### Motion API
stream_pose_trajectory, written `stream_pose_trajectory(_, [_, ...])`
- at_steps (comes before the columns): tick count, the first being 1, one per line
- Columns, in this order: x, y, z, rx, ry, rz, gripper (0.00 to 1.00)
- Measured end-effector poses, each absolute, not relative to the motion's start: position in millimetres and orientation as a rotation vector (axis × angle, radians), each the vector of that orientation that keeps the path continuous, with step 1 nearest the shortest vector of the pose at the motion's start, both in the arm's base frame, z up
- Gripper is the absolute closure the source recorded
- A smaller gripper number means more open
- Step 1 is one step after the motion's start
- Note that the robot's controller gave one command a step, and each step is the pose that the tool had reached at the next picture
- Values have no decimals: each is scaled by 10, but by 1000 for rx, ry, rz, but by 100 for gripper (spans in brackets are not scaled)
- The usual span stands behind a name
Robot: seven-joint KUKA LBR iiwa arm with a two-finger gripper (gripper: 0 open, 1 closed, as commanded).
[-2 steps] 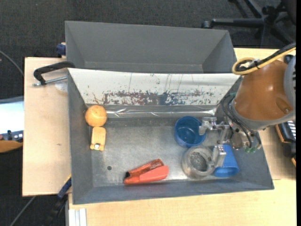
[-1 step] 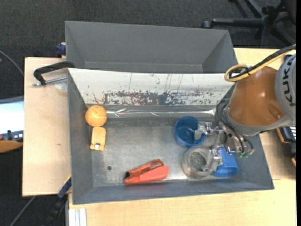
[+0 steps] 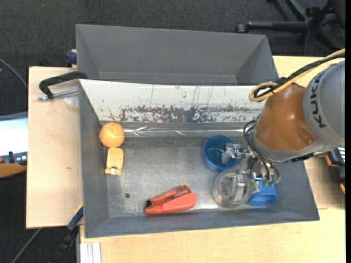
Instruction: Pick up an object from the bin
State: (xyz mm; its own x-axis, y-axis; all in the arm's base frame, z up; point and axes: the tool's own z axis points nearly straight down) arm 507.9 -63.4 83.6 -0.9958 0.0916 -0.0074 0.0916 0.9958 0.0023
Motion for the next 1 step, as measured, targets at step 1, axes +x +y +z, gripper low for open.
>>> stream_pose_trajectory(1, [5207,-619,721,118,3129,4,100])
